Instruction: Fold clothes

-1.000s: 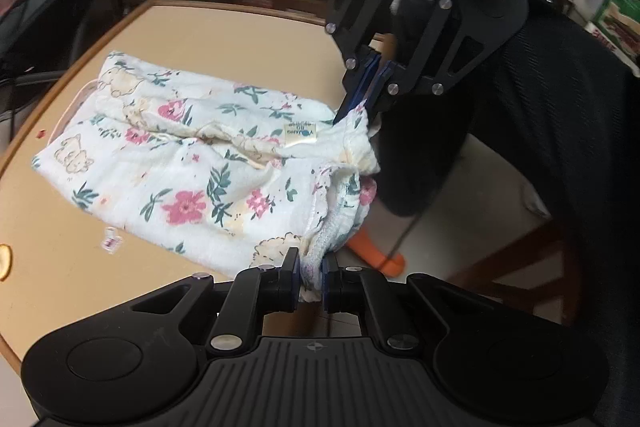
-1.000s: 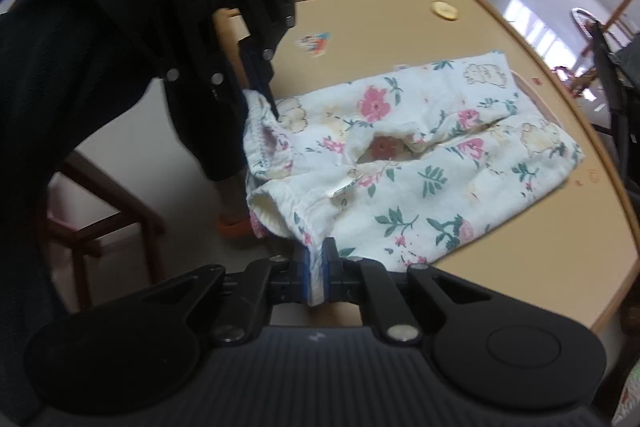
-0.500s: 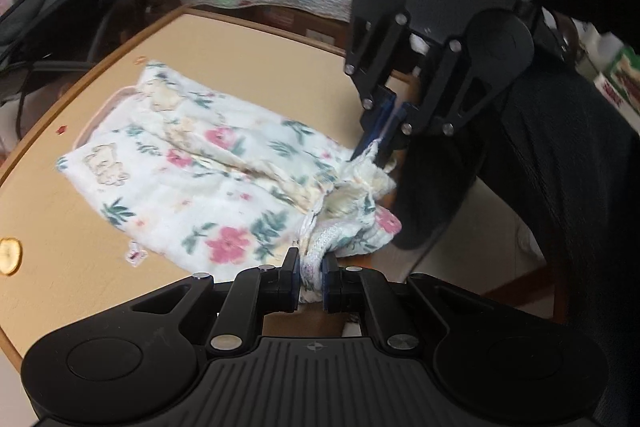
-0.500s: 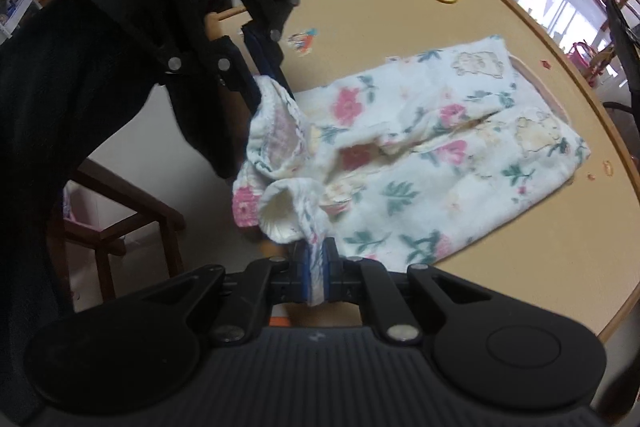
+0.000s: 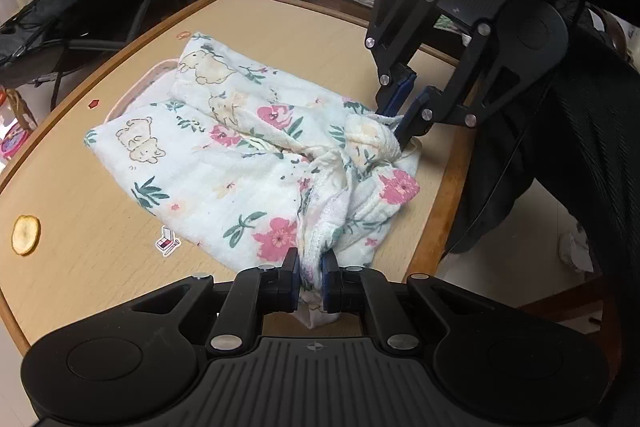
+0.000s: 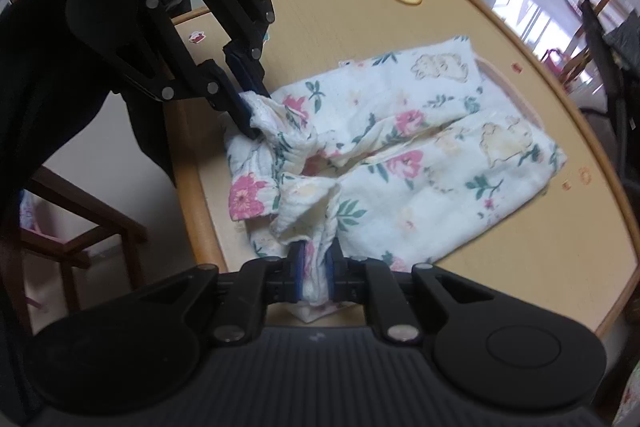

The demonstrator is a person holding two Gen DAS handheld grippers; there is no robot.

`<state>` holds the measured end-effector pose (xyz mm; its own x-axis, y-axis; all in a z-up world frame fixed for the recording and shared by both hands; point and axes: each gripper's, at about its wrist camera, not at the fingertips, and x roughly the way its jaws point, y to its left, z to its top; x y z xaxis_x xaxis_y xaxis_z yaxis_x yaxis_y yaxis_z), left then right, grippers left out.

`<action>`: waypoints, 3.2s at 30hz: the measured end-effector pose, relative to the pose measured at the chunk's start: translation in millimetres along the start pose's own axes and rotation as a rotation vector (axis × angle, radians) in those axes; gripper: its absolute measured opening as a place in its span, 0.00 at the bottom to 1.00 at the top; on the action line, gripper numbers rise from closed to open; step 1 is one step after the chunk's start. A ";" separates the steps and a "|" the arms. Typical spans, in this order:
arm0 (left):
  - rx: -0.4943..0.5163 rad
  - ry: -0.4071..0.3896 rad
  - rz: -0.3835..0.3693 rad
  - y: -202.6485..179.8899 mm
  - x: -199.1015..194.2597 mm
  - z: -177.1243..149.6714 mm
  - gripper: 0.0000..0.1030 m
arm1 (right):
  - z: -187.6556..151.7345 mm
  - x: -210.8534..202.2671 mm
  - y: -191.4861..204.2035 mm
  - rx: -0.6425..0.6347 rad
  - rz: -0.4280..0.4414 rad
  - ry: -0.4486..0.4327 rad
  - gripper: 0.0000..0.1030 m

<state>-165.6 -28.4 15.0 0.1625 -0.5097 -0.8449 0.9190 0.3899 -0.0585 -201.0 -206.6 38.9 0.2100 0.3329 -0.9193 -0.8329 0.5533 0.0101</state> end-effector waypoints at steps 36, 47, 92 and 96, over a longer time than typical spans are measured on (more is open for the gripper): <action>-0.142 0.000 0.099 9.3 -3.5 6.7 0.22 | 22.4 -7.8 33.5 -0.003 -0.046 -0.185 0.25; -0.105 -0.184 0.162 5.1 -46.8 6.4 0.36 | 21.4 15.2 -1.8 0.116 -0.053 -0.162 0.25; -0.054 -0.098 0.110 -1.4 6.1 9.0 0.46 | -2.2 -9.3 47.6 -0.336 -0.245 -0.082 0.34; -0.048 -0.098 0.111 -2.5 5.2 8.3 0.46 | -10.3 8.5 52.2 -0.373 -0.306 -0.052 0.34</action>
<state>-164.1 -38.3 15.2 0.2985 -0.5331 -0.7916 0.8755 0.4832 0.0047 -248.0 -182.8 27.5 0.4913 0.2404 -0.8372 -0.8538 0.3231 -0.4083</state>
